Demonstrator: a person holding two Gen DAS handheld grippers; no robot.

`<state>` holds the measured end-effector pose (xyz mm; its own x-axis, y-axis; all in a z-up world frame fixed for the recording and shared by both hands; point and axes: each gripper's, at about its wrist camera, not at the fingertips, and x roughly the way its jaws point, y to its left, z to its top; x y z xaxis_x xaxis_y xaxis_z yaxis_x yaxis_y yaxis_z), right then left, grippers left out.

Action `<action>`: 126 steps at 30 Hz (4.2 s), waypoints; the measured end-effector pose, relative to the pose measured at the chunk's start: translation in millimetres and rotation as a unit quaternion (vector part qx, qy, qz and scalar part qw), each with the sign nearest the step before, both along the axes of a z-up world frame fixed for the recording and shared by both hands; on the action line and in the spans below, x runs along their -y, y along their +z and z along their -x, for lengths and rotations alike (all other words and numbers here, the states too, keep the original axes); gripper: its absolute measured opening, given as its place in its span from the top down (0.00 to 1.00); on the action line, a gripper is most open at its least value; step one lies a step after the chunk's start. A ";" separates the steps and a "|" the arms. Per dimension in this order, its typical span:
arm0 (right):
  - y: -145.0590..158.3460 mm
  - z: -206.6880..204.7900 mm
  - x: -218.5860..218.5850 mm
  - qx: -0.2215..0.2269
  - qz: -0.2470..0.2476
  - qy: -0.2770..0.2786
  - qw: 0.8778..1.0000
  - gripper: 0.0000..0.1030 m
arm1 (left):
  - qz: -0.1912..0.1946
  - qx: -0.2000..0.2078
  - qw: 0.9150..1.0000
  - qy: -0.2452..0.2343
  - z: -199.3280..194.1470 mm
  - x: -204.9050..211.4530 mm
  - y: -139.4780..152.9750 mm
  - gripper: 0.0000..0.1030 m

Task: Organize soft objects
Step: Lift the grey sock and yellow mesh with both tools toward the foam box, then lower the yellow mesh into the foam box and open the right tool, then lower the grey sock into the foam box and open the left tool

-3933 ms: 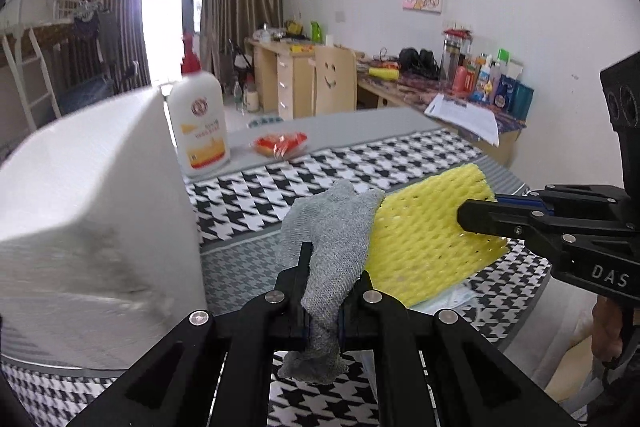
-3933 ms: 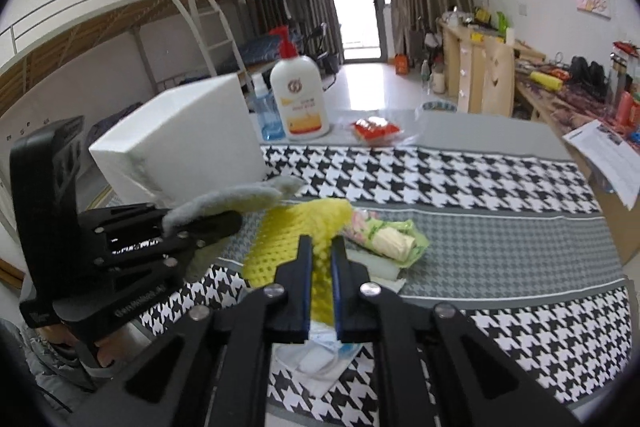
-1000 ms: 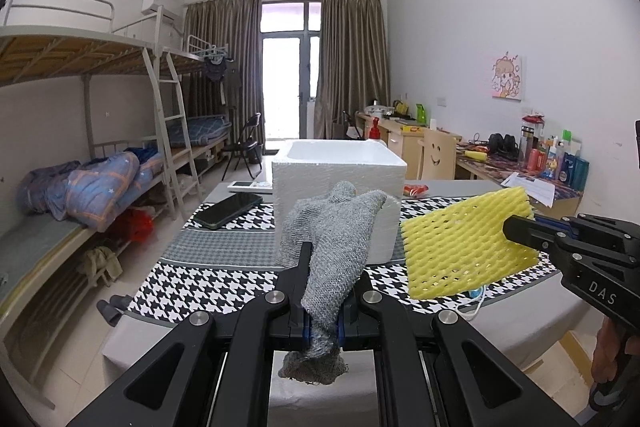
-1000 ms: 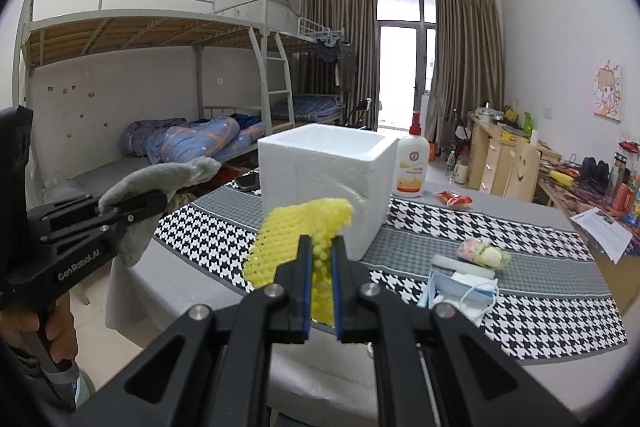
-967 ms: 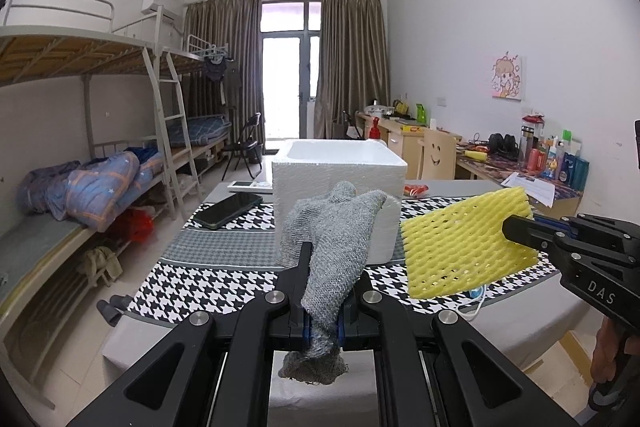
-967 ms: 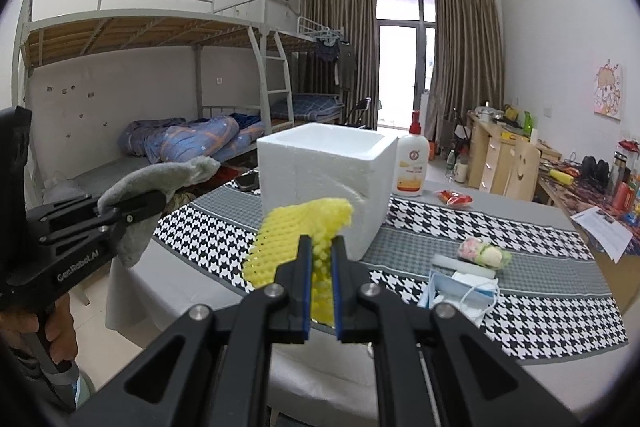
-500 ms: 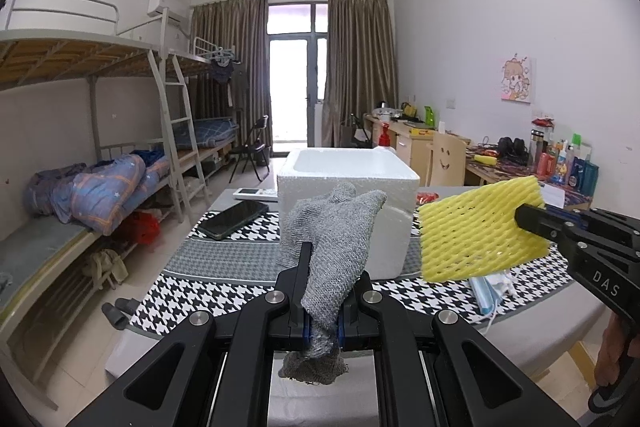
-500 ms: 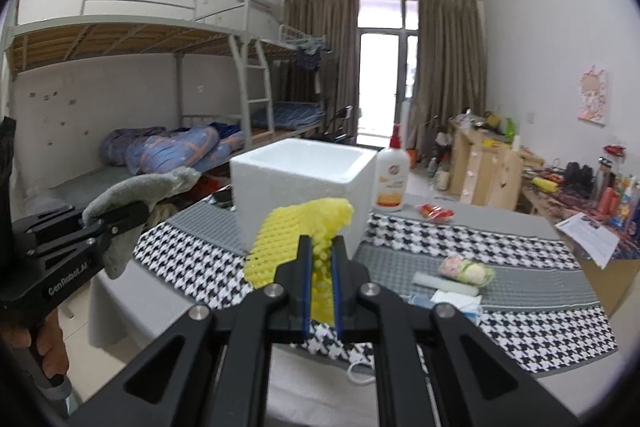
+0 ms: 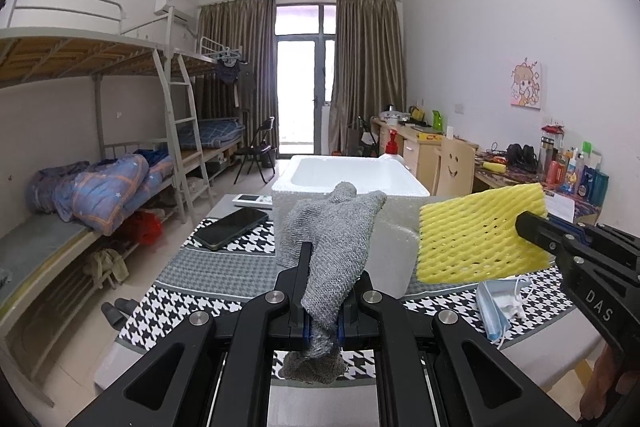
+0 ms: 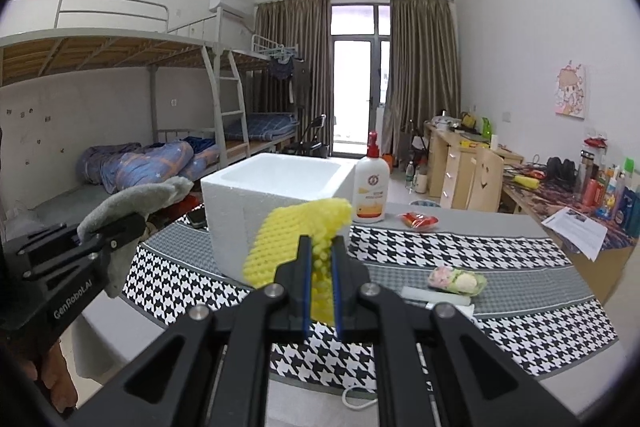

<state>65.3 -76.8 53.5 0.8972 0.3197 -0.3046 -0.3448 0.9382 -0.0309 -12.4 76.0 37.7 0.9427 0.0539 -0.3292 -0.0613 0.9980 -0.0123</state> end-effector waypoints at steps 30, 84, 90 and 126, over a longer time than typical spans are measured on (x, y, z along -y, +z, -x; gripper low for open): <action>48.6 -74.8 -14.6 -0.017 0.008 0.047 0.999 0.89 | 0.002 -0.015 0.999 -0.035 -84.9 -17.0 45.4 0.92; 26.8 -184.5 -76.0 -0.114 0.048 0.071 0.990 0.05 | 0.014 -0.065 0.998 -0.014 -158.9 -33.0 36.1 0.91; 29.4 -183.2 -69.1 -0.115 0.037 0.081 0.989 0.05 | 0.016 -0.067 0.997 -0.018 -159.8 -33.3 36.0 0.91; 36.2 -145.6 -3.5 -0.085 -0.002 0.038 0.996 0.05 | 0.002 -0.100 0.992 -0.079 -194.3 11.5 38.5 0.91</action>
<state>210.8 -73.3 89.7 0.8059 0.3859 -0.4490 -0.4139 0.9095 0.0388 181.9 64.4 76.1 0.8555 -0.0914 -0.5096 0.0951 0.9953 -0.0187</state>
